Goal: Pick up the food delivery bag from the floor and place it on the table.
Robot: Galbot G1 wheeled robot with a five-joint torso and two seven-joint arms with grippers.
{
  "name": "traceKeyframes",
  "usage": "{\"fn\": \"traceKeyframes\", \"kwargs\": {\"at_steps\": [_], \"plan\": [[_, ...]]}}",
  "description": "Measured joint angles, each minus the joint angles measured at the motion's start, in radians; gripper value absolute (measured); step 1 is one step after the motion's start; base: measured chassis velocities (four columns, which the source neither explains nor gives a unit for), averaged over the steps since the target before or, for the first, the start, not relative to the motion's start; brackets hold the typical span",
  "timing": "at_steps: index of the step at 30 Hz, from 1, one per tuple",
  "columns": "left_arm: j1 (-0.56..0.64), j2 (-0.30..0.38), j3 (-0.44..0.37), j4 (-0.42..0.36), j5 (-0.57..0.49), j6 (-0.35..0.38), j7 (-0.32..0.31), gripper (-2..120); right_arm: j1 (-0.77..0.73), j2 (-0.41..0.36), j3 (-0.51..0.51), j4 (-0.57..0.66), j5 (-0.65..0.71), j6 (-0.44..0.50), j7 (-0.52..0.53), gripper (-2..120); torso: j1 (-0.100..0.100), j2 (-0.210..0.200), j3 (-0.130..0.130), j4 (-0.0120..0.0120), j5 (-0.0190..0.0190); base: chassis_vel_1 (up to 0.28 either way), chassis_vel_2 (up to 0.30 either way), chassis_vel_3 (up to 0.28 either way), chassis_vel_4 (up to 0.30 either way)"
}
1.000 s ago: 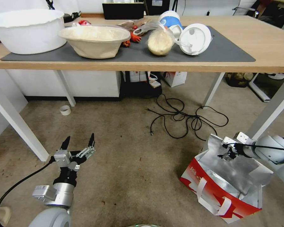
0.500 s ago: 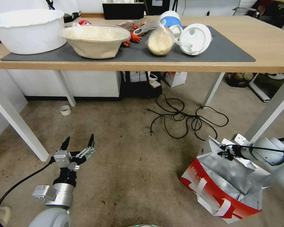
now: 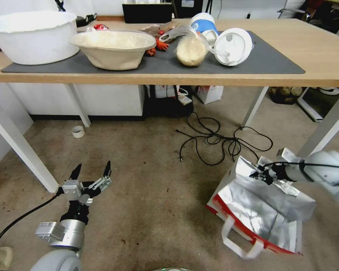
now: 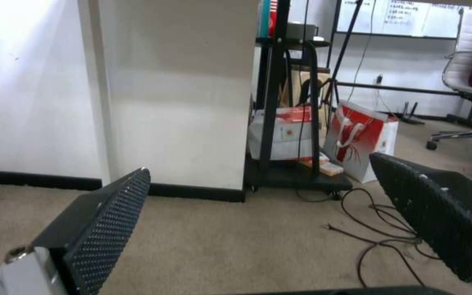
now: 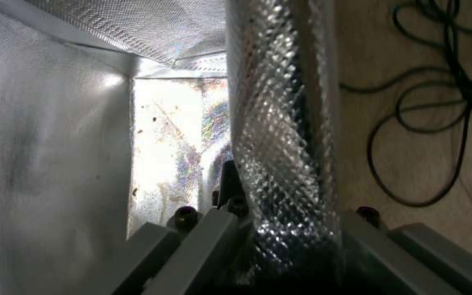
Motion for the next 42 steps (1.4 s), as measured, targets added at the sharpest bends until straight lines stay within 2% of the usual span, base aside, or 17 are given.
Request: {"fn": "traceKeyframes", "kwargs": {"at_steps": [2,6,9,19,29,30,33,39,42], "plan": [[0.005,0.0,0.0,-0.008,0.005,0.001,-0.001,100,0.061,-0.047,-0.05,0.054,0.063,-0.011,-0.036,0,0.0,0.0,0.0,0.0001,0.0,0.0,0.0,0.0,0.0],[0.008,-0.002,0.002,-0.014,0.01,0.002,-0.001,100,0.127,-0.075,-0.101,0.099,0.113,-0.019,-0.062,0,0.0,0.0,0.0,0.0,0.0,0.0,0.0,0.0,0.0],[0.016,-0.001,0.004,-0.025,0.016,0.005,-0.003,100,0.282,-0.106,-0.214,0.163,0.201,-0.027,-0.101,0,0.0,0.0,0.0,0.0002,0.0,0.0,0.0,0.0,0.0],[0.041,0.009,-0.009,-0.053,0.017,0.008,-0.01,100,0.549,-0.139,-0.396,0.272,0.384,-0.052,-0.178,0,0.0,0.0,0.0,0.0003,0.0001,0.0,0.0,0.0,0.0],[0.051,0.006,-0.01,-0.067,0.017,0.009,-0.016,100,0.66,-0.163,-0.439,0.377,0.484,-0.084,-0.197,0,0.0,0.0,0.0,0.0,0.0002,0.0,0.0,0.0,0.0],[0.051,0.006,-0.012,-0.069,0.017,0.009,-0.017,100,0.727,-0.174,-0.469,0.394,0.512,-0.091,-0.208,0,0.0,0.0,0.0,0.0,-0.0001,0.0,0.0,0.0,0.0],[0.052,0.006,-0.012,-0.069,0.017,0.009,-0.019,100,0.763,-0.182,-0.481,0.404,0.528,-0.092,-0.212,0,0.0,0.0,0.0,0.0001,0.0001,0.0,0.0,0.0,0.0],[0.054,0.009,-0.01,-0.077,-0.005,0.013,-0.026,100,0.732,-0.193,-0.449,0.418,0.531,-0.093,-0.214,0,0.0,0.0,0.0,0.0001,0.0001,0.0,0.0,0.0,0.0],[0.053,0.012,-0.01,-0.083,-0.009,0.013,-0.026,100,0.647,-0.195,-0.384,0.423,0.52,-0.093,-0.214,0,0.0,0.0,0.0,0.0,0.0001,0.0,0.0,0.0,0.0]]}}
